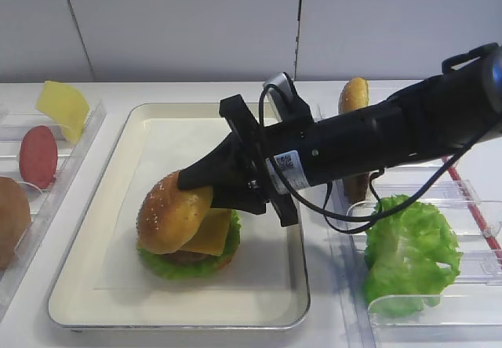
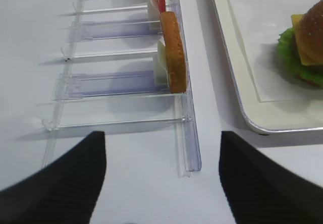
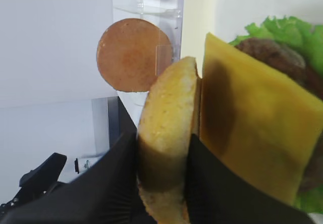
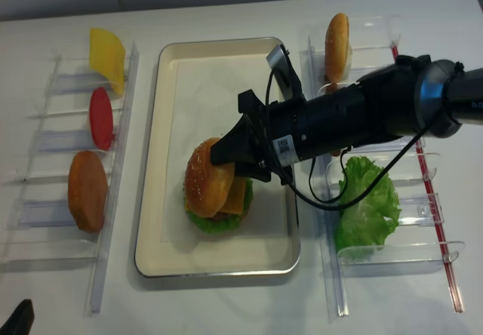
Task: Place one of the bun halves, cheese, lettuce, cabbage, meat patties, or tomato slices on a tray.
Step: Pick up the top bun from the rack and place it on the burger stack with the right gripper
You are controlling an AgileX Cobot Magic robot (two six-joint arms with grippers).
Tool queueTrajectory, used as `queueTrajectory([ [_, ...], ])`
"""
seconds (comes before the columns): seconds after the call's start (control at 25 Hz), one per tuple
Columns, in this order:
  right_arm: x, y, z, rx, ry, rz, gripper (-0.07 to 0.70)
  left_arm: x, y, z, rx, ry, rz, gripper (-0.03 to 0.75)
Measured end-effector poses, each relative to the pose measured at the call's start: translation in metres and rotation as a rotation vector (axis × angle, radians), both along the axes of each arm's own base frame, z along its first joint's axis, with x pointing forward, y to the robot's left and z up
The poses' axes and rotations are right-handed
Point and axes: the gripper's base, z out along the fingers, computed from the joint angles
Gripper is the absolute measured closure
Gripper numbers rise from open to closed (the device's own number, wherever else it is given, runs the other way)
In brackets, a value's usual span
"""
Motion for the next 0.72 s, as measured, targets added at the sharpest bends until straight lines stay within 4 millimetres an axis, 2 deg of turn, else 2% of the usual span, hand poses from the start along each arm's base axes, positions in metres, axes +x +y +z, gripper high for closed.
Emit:
queueTrajectory([
  [0.32,0.006,-0.010,0.003,0.033,0.004,-0.012,0.365,0.000,0.000,0.000,0.000,0.000,0.000,0.267],
  [0.72,0.008,-0.011,0.000,0.001,-0.002,-0.039,0.365,0.000,0.000,0.000,0.000,0.000,0.000,0.267],
])
